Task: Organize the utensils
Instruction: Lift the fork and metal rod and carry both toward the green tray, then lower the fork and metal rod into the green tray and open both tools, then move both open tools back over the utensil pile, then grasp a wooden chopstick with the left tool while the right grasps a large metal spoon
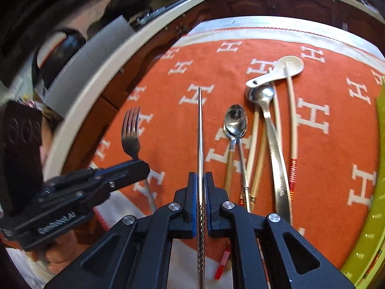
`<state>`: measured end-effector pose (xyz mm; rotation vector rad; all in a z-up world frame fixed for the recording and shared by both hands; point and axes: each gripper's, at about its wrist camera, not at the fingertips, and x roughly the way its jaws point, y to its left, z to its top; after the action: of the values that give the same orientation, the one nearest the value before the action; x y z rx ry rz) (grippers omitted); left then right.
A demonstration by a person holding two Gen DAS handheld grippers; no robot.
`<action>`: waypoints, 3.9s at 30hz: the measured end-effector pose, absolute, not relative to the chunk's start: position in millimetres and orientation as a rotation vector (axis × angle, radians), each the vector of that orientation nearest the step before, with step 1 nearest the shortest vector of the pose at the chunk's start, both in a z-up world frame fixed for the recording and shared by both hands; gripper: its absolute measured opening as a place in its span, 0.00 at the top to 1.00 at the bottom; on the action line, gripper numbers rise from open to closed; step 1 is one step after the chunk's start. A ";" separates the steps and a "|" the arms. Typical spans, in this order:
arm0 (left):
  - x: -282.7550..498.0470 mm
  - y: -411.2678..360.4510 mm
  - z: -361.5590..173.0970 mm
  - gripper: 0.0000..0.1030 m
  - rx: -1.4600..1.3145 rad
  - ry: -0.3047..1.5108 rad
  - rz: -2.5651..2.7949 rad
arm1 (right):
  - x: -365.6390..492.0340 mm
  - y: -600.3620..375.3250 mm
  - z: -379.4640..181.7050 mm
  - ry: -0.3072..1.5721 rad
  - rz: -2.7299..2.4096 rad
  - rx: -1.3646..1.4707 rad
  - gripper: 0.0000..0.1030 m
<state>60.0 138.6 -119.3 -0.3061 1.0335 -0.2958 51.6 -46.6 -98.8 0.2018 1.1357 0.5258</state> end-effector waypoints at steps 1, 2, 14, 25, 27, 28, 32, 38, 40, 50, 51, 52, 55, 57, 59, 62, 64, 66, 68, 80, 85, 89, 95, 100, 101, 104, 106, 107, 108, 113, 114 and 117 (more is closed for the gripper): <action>58.5 135.2 -116.5 0.99 -0.303 1.028 -0.305 | 50.5 -50.1 -96.0 1.130 0.521 0.210 0.95; 58.5 132.2 -113.7 0.99 -0.299 1.025 -0.311 | 48.6 -54.4 -93.0 1.123 0.518 0.218 0.95; 40.1 78.3 -66.4 1.00 -0.188 0.950 -0.434 | 12.1 -130.2 -50.2 1.015 0.472 0.354 0.95; 50.2 -21.8 -10.0 1.00 -0.109 0.948 -0.708 | -25.3 -246.0 -13.1 0.888 0.282 0.495 0.95; 55.5 -44.1 -7.6 1.00 -0.085 0.958 -0.757 | -30.9 -269.5 -15.1 0.882 0.234 0.531 0.95; 57.4 -54.3 -6.9 1.00 -0.071 0.961 -0.773 | -32.4 -277.1 -17.2 0.881 0.212 0.539 0.95; 69.0 -90.2 -14.4 1.00 -0.019 1.010 -0.819 | -38.0 -307.8 -30.3 0.885 0.111 0.557 0.95; 103.8 -134.1 -43.5 1.00 0.074 1.097 -0.828 | -36.7 -334.5 -53.8 0.913 0.035 0.580 0.95; 114.5 -151.5 -58.3 1.00 0.107 1.132 -0.825 | -34.4 -338.6 -61.5 0.924 0.025 0.587 0.95; 156.3 -204.4 -116.3 1.00 0.230 1.207 -0.758 | -6.4 -340.7 -90.5 0.971 -0.053 0.569 0.95; 157.1 -206.6 -118.5 1.00 0.248 1.206 -0.742 | -4.7 -340.7 -93.1 0.977 -0.059 0.569 0.95; 157.3 -207.6 -119.6 1.00 0.257 1.204 -0.733 | -3.0 -341.0 -96.3 0.988 -0.066 0.574 0.95; 153.9 -204.1 -116.6 1.00 0.254 1.188 -0.724 | -5.7 -342.3 -101.2 1.001 -0.071 0.589 0.94; 147.5 -199.5 -108.2 0.99 0.255 1.169 -0.714 | -5.3 -341.2 -103.5 1.006 -0.069 0.585 0.94; 139.2 -189.2 -97.8 0.99 0.262 1.138 -0.689 | -3.2 -338.2 -104.4 1.007 -0.075 0.574 0.93; 126.7 -174.0 -85.8 0.99 0.259 1.120 -0.660 | -2.5 -336.3 -103.4 1.002 -0.075 0.568 0.93; 118.6 -159.7 -80.0 0.99 0.249 1.119 -0.639 | -2.5 -334.6 -102.0 0.997 -0.074 0.563 0.93; 111.0 -145.8 -77.2 0.99 0.239 1.121 -0.622 | -3.1 -329.5 -99.9 0.995 -0.073 0.556 0.93; 102.5 -132.7 -74.9 0.99 0.232 1.124 -0.605 | -6.6 -325.0 -95.1 0.994 -0.068 0.550 0.93; 62.5 -78.2 -63.8 0.99 0.189 1.080 -0.534 | -17.7 -295.4 -77.7 0.992 -0.037 0.498 0.90; 53.9 -57.9 -63.5 0.99 0.165 1.078 -0.500 | -21.5 -279.9 -74.1 1.006 -0.016 0.468 0.89; 50.7 -39.3 -63.5 0.99 0.137 1.073 -0.469 | -24.5 -265.7 -70.0 1.011 0.002 0.436 0.88; 49.6 -11.6 -62.0 0.76 0.108 1.054 -0.411 | -25.0 -245.1 -61.5 1.010 0.028 0.391 0.84; 50.6 22.6 -61.7 0.64 0.040 1.030 -0.359 | -19.3 -221.5 -54.0 1.011 0.062 0.348 0.84; 52.2 28.6 -62.6 0.64 0.029 1.030 -0.351 | -18.2 -214.2 -52.2 1.012 0.074 0.336 0.84; 58.2 50.9 -67.8 0.64 -0.021 1.035 -0.317 | -11.0 -197.8 -49.0 1.014 0.109 0.310 0.84; 61.3 62.4 -71.7 0.64 -0.043 1.037 -0.296 | -6.0 -188.4 -48.1 1.019 0.132 0.304 0.84; 63.4 69.5 -73.9 0.64 -0.054 1.037 -0.283 | -1.8 -182.2 -47.9 1.024 0.152 0.305 0.84; 64.6 74.1 -75.3 0.64 -0.061 1.037 -0.274 | 2.2 -177.6 -47.9 1.028 0.164 0.306 0.84; 74.3 94.8 -87.9 0.64 -0.101 1.043 -0.240 | 27.8 -153.9 -51.5 1.048 0.216 0.280 0.84; 77.0 97.7 -91.1 0.64 -0.107 1.045 -0.236 | 31.9 -150.8 -52.9 1.054 0.225 0.276 0.84; 82.6 100.2 -98.9 0.64 -0.114 1.054 -0.239 | 47.0 -140.6 -61.5 1.085 0.259 0.266 0.84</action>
<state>82.6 100.2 -98.9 -0.1141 1.0537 -0.2387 47.0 -140.6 -61.5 0.2665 1.0849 0.2587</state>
